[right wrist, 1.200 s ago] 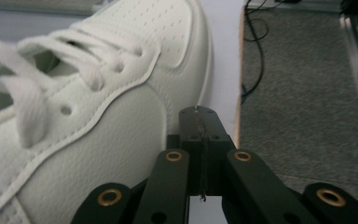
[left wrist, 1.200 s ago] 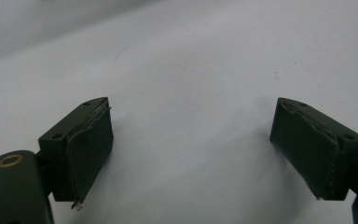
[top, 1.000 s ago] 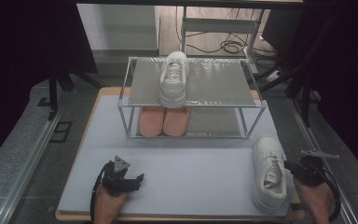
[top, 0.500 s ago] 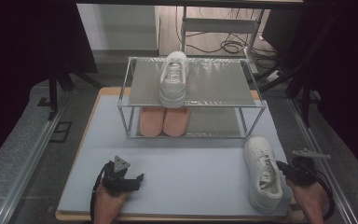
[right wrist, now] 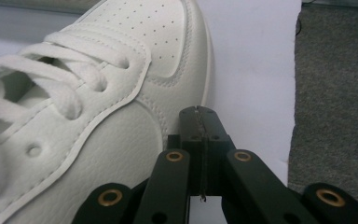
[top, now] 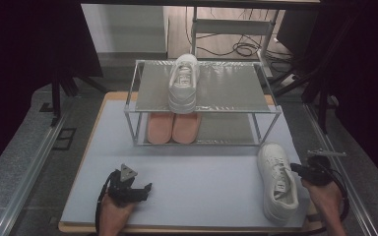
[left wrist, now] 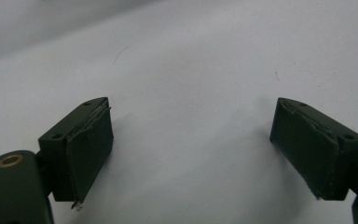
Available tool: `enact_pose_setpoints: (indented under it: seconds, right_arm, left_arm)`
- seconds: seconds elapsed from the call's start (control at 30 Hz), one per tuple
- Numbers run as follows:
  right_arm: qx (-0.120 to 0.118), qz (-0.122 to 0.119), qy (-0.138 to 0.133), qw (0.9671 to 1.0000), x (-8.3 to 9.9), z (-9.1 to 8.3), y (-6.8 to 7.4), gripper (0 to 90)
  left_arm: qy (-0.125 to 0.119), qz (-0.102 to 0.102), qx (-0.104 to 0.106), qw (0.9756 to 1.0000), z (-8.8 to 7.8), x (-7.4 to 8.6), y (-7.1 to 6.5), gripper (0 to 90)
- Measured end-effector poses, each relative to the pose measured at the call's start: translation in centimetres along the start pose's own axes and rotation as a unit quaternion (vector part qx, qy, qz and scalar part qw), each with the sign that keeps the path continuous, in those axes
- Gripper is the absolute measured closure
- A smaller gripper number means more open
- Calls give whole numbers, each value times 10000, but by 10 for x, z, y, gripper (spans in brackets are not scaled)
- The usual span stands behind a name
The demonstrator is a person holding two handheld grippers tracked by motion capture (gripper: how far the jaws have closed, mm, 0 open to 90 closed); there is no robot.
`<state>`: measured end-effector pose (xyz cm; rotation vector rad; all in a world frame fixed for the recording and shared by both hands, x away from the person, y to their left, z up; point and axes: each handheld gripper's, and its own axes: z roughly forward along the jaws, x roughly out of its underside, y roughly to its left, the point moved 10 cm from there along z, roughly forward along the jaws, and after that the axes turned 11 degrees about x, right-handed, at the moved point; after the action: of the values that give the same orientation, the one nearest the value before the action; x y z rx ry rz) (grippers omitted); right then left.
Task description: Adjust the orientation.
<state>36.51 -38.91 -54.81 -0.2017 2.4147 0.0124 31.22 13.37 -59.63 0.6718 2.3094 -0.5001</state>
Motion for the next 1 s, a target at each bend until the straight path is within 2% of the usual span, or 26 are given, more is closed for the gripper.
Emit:
enact_pose_setpoints:
  seconds: [0.17,0.37,0.57,0.7,0.77,0.9,1.0]
  right_arm:
    - [-211,79,1,9997,5,-4,6,900]
    - [-407,-55,19,9992,4,-4,20,900]
    - [-594,-361,66,9976,1,2,46,900]
    - [-861,-519,52,9949,-1,1,61,900]
    - [-911,-633,54,9938,0,0,63,900]
    - [-1014,-640,118,9927,5,-5,63,900]
    - [-1076,-732,131,9914,11,-11,60,900]
  left_arm:
    - [11,9,-1,10000,0,0,0,132]
    - [11,10,-1,10000,0,0,0,132]
    - [11,10,-1,10000,0,0,0,131]
    - [11,11,-1,10000,0,0,0,132]
    - [11,11,-1,10000,0,0,0,132]
    - [-1,3,0,10000,0,0,0,132]
    - [1,4,-1,10000,0,0,0,132]
